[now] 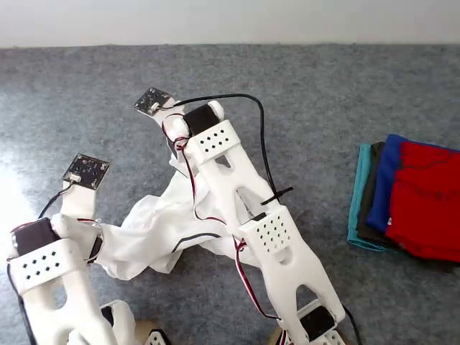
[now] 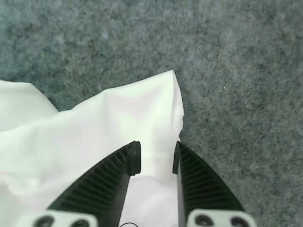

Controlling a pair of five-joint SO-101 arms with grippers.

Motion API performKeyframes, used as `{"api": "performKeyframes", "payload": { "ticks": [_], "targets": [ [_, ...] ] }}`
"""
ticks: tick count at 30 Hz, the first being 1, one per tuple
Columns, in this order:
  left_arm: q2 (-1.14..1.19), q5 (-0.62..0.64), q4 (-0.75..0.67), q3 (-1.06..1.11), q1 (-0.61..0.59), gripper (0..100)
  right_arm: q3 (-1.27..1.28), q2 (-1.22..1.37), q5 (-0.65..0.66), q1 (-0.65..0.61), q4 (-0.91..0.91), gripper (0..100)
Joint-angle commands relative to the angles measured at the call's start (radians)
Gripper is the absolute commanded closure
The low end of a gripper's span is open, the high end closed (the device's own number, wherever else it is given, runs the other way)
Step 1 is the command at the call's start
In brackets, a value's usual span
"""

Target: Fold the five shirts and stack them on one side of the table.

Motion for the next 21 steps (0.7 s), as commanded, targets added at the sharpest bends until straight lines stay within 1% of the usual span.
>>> {"api": "performKeyframes", "payload": {
  "ticks": [1,4,11,17,21],
  "targets": [
    [-0.017,0.003,-0.009,-0.005,0.0,99,0.0,-0.067,-0.04,0.018,0.047,87.4],
    [-0.017,0.003,-0.006,-0.005,0.0,99,0.043,-0.13,-0.078,0.035,0.047,87.4],
    [-0.015,0.003,-0.011,-0.005,0.0,99,0.327,-0.3,-0.08,0.03,0.038,87.0],
    [-0.011,0.003,-0.011,-0.004,0.0,99,0.313,-0.254,-0.08,0.022,0.015,86.9],
    [-0.011,0.003,-0.011,-0.004,0.0,99,0.241,-0.205,-0.075,0.015,-0.022,86.9]
  ]
}}
